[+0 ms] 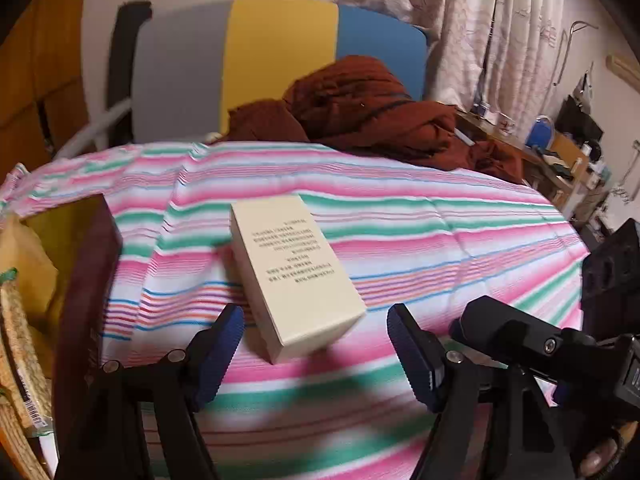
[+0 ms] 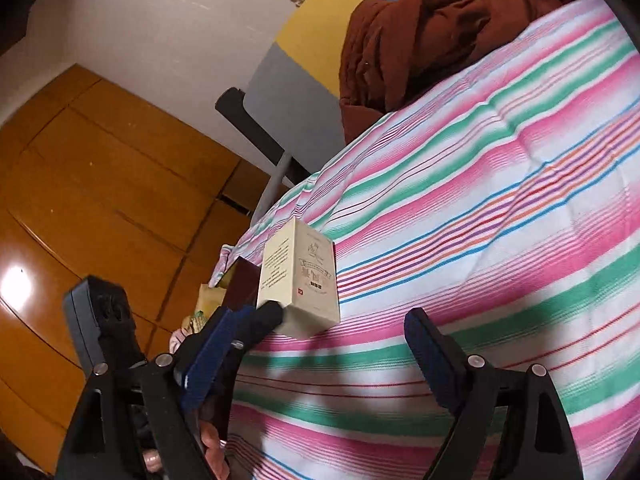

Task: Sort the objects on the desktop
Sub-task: 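Set the tea box upright near the left tool and open the right tool, then grasp the upright tea box with the left tool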

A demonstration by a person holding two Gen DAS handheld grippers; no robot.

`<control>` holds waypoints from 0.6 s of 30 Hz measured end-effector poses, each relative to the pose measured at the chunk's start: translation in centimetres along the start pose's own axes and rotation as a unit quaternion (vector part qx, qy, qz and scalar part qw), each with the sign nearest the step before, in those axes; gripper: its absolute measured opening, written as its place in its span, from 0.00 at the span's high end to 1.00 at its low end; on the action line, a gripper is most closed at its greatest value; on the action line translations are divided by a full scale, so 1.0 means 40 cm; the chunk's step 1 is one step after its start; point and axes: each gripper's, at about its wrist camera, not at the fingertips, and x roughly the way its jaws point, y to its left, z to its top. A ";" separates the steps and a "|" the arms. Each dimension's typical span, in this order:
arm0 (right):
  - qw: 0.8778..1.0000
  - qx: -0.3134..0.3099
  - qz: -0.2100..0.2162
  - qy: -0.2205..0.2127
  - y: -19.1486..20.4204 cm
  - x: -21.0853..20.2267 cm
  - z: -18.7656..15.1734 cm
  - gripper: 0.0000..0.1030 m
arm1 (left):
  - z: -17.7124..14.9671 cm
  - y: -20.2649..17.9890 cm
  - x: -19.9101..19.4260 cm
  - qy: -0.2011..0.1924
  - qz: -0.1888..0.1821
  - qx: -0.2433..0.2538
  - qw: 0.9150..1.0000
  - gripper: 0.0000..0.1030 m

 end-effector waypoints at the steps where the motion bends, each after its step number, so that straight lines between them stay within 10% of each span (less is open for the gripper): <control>1: 1.000 -0.001 -0.001 -0.001 -0.003 0.000 0.000 0.15 | 0.001 -0.001 0.006 0.000 0.010 0.002 1.000 0.25; 18: 0.999 -0.026 -0.015 0.021 0.027 0.087 0.097 0.16 | -0.019 0.068 0.002 -0.010 -0.030 -0.024 0.999 0.44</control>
